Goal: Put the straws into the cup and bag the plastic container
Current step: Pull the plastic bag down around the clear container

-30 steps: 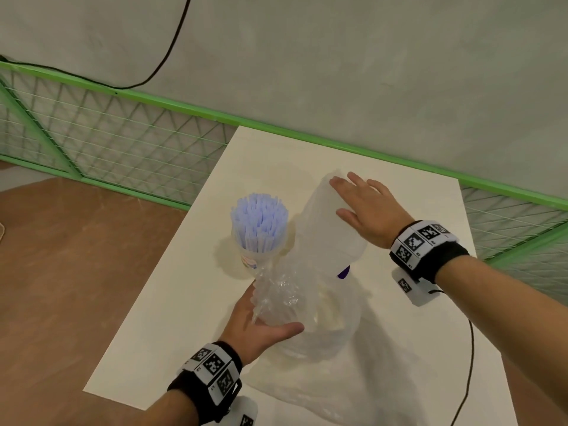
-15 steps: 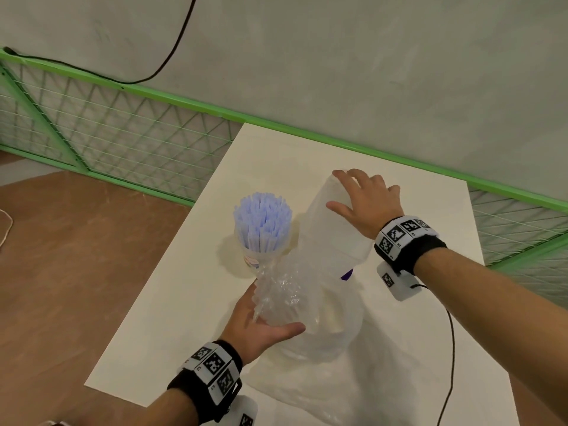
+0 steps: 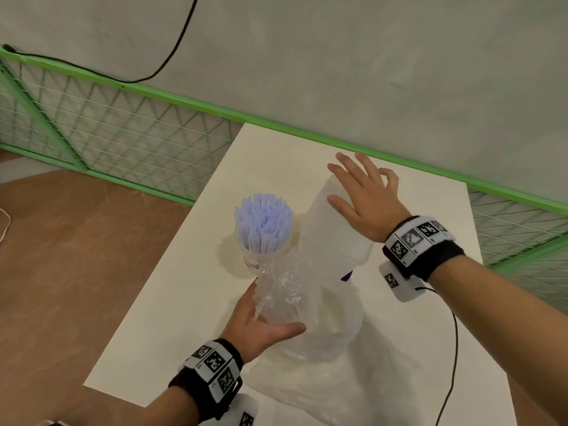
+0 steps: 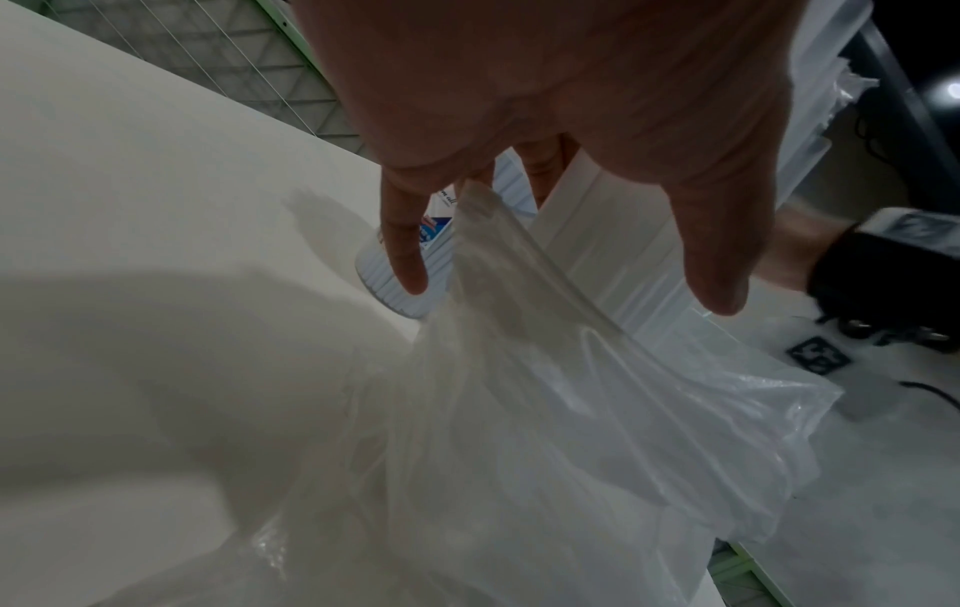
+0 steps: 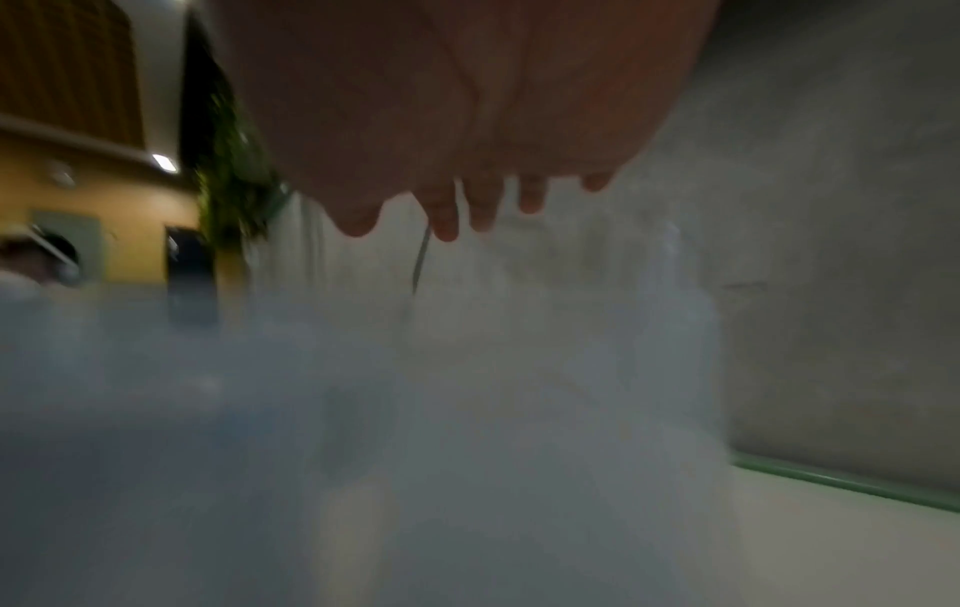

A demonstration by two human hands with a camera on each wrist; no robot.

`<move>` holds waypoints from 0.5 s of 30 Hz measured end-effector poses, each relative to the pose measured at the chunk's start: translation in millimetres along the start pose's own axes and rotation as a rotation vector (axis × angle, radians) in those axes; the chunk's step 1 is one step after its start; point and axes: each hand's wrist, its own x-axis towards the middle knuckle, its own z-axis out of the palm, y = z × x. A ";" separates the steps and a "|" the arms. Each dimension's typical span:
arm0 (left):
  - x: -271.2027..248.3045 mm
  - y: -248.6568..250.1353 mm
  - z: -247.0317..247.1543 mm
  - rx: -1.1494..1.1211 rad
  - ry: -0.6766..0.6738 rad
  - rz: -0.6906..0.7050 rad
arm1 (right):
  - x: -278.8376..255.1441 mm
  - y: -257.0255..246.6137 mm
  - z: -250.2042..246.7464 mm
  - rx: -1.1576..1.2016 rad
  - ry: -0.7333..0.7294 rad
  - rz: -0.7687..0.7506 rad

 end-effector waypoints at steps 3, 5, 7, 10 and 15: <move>0.4 -0.6 -1.1 0.003 -0.008 -0.009 | -29.3 -25.7 -13.1 0.369 0.148 -0.153; 0.3 -2.0 -1.6 -0.007 -0.017 -0.016 | -53.4 -44.2 -15.9 0.516 0.079 -0.178; -0.4 -1.7 -1.0 -0.010 -0.028 -0.014 | -73.0 -59.3 -13.6 0.546 -0.069 -0.194; -1.8 1.0 0.8 0.000 -0.057 0.013 | -85.7 -67.9 -0.6 0.560 -0.254 -0.203; -0.7 0.4 1.9 0.019 -0.056 0.044 | -87.1 -66.4 15.8 0.598 -0.226 -0.193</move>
